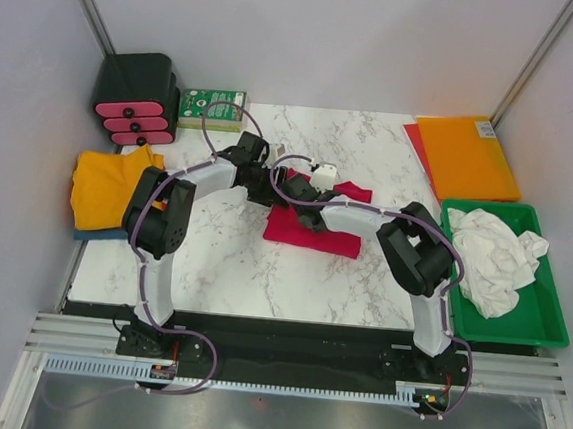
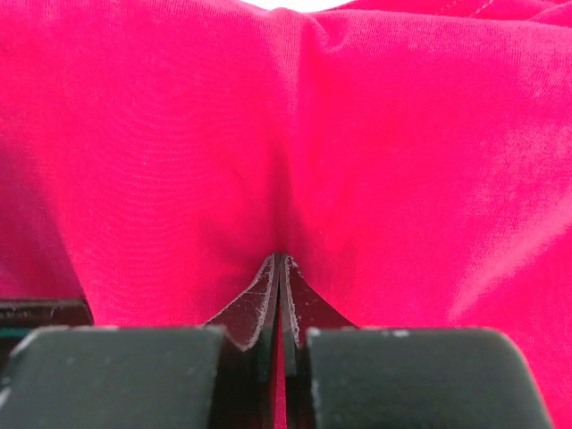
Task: Fold and stack the t-shirts
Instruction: Fold the tshirt
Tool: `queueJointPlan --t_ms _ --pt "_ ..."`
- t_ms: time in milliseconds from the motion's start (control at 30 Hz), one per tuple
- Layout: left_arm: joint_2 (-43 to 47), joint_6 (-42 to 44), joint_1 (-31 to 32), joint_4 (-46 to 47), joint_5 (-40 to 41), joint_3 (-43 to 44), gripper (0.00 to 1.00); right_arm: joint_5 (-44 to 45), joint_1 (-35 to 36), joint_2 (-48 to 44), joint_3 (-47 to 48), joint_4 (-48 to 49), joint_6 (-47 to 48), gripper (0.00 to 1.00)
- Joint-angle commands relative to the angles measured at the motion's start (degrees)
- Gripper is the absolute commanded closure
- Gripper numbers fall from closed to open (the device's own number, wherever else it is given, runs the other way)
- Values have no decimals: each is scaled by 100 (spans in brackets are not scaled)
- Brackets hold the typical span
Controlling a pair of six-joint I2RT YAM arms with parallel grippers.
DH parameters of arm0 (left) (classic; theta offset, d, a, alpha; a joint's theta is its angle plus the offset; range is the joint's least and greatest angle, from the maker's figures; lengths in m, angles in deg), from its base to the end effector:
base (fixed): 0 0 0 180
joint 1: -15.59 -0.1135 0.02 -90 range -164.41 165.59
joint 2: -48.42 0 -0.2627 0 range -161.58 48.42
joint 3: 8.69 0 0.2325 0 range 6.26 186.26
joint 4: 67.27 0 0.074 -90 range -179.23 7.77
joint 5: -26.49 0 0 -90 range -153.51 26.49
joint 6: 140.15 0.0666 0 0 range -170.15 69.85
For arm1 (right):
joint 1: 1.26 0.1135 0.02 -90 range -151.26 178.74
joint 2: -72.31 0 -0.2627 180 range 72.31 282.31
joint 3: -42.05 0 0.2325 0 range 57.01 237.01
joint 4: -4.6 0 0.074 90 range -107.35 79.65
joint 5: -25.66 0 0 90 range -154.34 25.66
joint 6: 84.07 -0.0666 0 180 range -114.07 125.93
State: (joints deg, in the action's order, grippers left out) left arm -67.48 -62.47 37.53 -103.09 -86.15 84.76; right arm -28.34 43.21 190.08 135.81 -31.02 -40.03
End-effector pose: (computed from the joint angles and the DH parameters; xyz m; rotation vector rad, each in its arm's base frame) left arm 0.3808 -0.1810 0.1458 0.3704 2.6139 -0.7249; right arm 0.3267 0.2659 0.1410 0.2364 2.3330 -0.0847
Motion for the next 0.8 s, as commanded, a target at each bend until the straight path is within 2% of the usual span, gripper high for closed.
queueJointPlan --t_ms 0,100,467,500,600,667,767 --pt "-381 18 22 -392 180 -89 40 -270 1 -9 -278 -104 -203 94" --pt "-434 159 30 -515 215 -150 44 -270 9 -53 -322 -87 -230 94" --pt "-530 282 65 -717 259 -221 46 -323 18 -44 -357 -43 -291 93" --pt "-557 274 65 -735 251 -212 54 -314 18 -44 -357 -34 -291 93" --pt "-636 317 83 -832 233 -151 68 -305 18 -53 -348 -43 -283 92" --pt "-680 352 109 -858 233 -116 71 -305 18 -62 -340 -34 -283 92" --pt "-662 388 136 -858 224 -124 83 -314 27 -44 -313 -34 -283 92"
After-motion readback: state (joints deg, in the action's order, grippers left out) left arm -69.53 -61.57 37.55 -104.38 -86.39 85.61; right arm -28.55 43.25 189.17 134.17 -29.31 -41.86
